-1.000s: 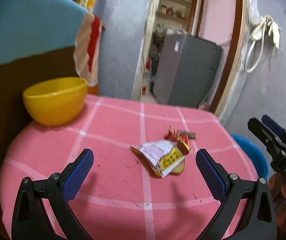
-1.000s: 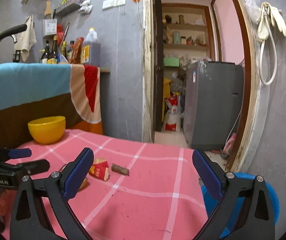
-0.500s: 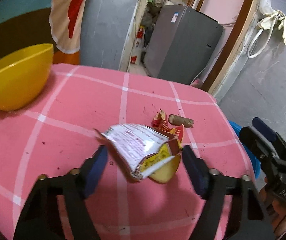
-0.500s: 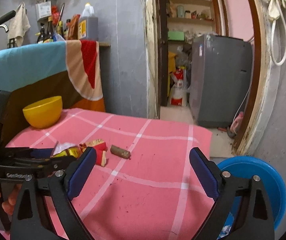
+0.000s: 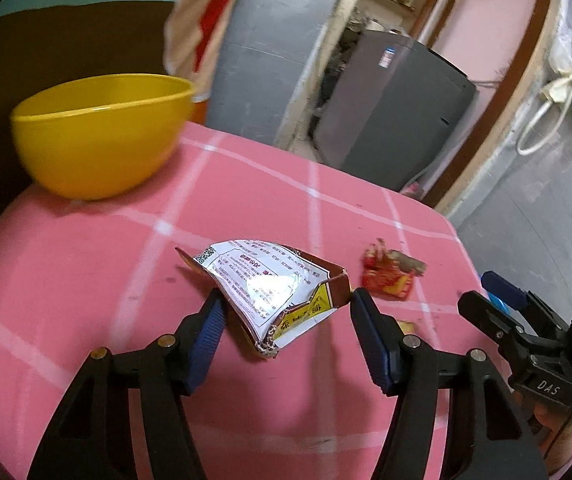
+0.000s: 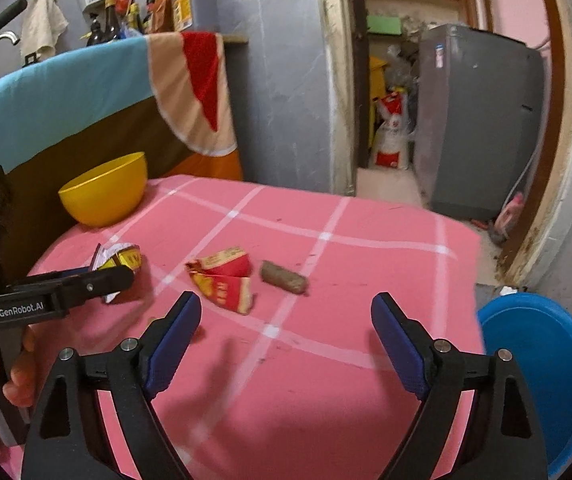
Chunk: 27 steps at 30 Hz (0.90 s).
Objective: Collect trash
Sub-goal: 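Grasp the white printed wrapper with the left tool while the right grasps the red packet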
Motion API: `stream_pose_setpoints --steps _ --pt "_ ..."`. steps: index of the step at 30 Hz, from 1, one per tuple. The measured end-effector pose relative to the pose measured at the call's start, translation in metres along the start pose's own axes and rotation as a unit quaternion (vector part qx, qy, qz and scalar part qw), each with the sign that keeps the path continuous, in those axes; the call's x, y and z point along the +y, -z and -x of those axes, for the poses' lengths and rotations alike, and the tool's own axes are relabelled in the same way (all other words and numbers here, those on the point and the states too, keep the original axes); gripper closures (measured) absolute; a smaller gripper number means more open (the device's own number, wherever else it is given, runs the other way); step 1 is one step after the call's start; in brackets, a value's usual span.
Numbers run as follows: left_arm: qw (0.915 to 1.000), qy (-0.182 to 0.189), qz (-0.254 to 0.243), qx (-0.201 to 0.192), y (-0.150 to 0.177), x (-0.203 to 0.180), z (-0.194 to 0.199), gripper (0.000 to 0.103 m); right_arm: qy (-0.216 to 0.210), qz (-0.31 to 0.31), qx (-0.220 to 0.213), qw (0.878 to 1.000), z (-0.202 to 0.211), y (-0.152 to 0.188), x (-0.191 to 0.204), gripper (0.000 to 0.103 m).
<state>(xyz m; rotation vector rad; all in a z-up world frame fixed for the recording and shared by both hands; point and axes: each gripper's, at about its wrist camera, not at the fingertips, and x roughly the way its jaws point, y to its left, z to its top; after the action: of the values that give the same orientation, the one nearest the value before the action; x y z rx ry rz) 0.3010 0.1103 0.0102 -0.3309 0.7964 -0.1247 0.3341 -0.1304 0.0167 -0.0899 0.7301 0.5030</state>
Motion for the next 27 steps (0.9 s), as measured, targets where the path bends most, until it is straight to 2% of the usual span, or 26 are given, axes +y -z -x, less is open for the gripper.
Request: stream_pose_setpoints --steps 9,13,18,20,21,23,25,27 --pt "0.9998 -0.011 0.007 -0.015 0.010 0.022 0.019 0.046 -0.026 0.000 0.044 0.999 -0.031 -0.012 0.027 0.016" --pt "0.9997 -0.006 0.016 -0.019 0.011 0.030 0.023 0.046 -0.034 -0.004 0.072 0.997 -0.049 -0.016 0.034 0.025" --pt "0.9996 -0.003 0.019 -0.020 0.007 0.033 0.023 0.046 -0.036 -0.015 0.104 0.994 -0.065 -0.020 0.034 0.026" --pt "0.9996 -0.004 0.018 -0.021 0.007 0.032 0.023 0.046 -0.035 -0.019 0.116 0.992 -0.070 -0.020 0.033 0.038" --pt "0.9996 -0.004 0.017 -0.020 0.007 0.032 0.023 0.046 -0.033 -0.021 0.115 0.993 -0.070 -0.020 0.032 0.039" --pt "0.9996 -0.005 0.017 -0.021 0.007 0.031 0.023 0.046 -0.033 -0.024 0.114 0.993 -0.069 -0.019 0.030 0.052" --pt "0.9996 -0.005 0.016 -0.022 0.007 0.031 0.023 0.046 -0.038 -0.033 0.111 0.993 -0.068 -0.019 0.027 0.061" --pt "0.9996 -0.005 0.015 -0.023 0.006 0.031 0.023 0.046 -0.043 -0.040 0.110 0.992 -0.067 -0.018 0.025 0.062"
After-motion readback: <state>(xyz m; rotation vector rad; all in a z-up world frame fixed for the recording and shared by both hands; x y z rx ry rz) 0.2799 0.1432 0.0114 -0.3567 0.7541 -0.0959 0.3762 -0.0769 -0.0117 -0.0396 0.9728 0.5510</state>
